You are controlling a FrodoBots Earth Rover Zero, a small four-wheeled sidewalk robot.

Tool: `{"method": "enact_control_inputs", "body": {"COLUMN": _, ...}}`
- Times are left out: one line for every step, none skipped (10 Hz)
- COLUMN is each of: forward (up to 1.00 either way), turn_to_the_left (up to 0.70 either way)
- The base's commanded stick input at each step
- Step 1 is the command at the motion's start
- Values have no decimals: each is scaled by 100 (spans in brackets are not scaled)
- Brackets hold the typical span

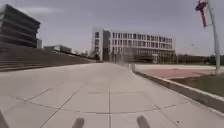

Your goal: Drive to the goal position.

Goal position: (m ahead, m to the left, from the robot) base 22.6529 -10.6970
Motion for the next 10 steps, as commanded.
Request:
{"method": "enact_control_inputs", "body": {"forward": 70, "turn_to_the_left": 6}}
{"method": "enact_control_inputs", "body": {"forward": 70, "turn_to_the_left": 24}}
{"method": "enact_control_inputs", "body": {"forward": 70, "turn_to_the_left": 11}}
{"method": "enact_control_inputs", "body": {"forward": 70, "turn_to_the_left": 0}}
{"method": "enact_control_inputs", "body": {"forward": 70, "turn_to_the_left": 0}}
{"method": "enact_control_inputs", "body": {"forward": 70, "turn_to_the_left": 0}}
{"method": "enact_control_inputs", "body": {"forward": 70, "turn_to_the_left": 0}}
{"method": "enact_control_inputs", "body": {"forward": 70, "turn_to_the_left": 0}}
{"method": "enact_control_inputs", "body": {"forward": 70, "turn_to_the_left": 0}}
{"method": "enact_control_inputs", "body": {"forward": 70, "turn_to_the_left": 0}}
